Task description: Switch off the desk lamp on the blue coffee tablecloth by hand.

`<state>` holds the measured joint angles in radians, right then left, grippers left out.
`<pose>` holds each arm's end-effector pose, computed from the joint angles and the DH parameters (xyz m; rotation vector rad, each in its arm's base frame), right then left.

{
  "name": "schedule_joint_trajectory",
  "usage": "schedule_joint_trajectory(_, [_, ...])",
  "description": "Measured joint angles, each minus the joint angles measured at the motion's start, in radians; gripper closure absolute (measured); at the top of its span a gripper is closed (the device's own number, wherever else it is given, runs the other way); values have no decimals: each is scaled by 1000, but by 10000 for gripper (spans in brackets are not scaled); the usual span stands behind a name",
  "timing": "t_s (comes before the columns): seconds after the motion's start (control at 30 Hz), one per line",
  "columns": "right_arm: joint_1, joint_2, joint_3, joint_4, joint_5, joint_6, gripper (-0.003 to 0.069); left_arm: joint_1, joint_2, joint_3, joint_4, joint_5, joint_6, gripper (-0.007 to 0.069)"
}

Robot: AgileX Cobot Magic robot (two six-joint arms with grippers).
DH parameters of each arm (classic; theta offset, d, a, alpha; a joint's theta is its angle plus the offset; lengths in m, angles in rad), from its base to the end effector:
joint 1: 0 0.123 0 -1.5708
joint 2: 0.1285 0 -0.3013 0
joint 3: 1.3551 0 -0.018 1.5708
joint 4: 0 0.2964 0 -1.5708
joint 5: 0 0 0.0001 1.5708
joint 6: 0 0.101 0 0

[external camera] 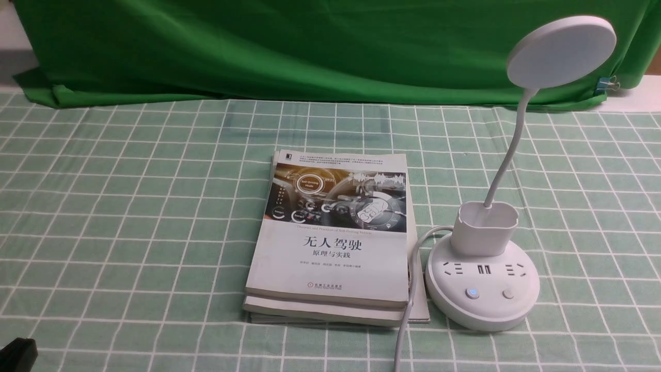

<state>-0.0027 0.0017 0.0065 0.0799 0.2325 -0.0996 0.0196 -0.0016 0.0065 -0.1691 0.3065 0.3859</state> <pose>0.0951 0.0016 0.1880 -0.0301 1.7233 -0.0023 0.0935 -0.0033 0.1813 0.2196 1.7790 0.1296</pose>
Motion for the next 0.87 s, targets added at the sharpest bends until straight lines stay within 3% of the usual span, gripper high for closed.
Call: schedule_joint_trajectory(0.87, [0, 0, 0, 0, 0, -1, 489, 0, 0, 0, 0, 0, 0, 624])
